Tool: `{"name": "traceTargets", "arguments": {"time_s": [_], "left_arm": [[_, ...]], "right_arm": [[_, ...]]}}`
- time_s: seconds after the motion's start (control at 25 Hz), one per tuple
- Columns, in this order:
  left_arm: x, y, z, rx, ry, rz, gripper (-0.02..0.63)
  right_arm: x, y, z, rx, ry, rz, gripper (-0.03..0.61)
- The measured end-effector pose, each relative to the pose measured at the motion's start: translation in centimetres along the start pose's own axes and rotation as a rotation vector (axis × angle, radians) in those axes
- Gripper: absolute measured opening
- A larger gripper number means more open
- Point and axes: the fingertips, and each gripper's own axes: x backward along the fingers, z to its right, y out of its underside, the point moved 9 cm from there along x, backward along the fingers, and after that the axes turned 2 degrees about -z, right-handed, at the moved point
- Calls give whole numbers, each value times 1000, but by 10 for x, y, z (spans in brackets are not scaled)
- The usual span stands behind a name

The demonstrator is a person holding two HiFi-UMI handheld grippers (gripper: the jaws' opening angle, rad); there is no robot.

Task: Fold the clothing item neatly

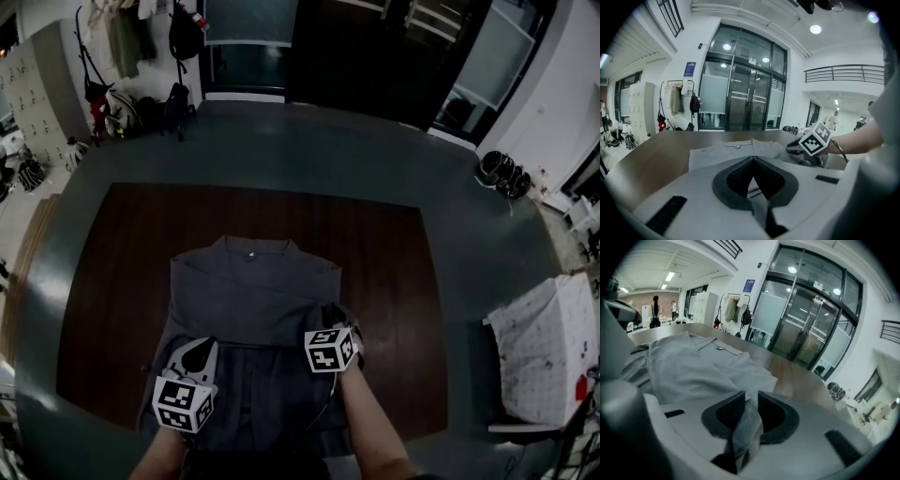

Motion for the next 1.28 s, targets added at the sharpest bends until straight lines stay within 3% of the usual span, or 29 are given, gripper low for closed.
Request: {"name": "traceTargets", "arguments": {"time_s": [0.24, 0.48, 0.6, 0.8, 0.96, 1.28], "left_arm": [[7, -1, 13, -3, -45, 11, 8], [27, 6, 26, 10, -111, 36, 8], [37, 7, 35, -3, -103, 48, 8], [54, 10, 40, 5, -89, 78, 8], [78, 26, 42, 11, -62, 96, 8], [189, 117, 26, 6, 14, 91, 8]], "right_arm": [[9, 20, 26, -123, 68, 13, 71], [46, 21, 45, -316, 80, 217, 49], [75, 26, 51, -406, 98, 301, -11], [124, 49, 55, -552, 56, 433, -11], [151, 76, 29, -584, 6, 456, -11], [251, 137, -76, -531, 93, 502, -11]]}}
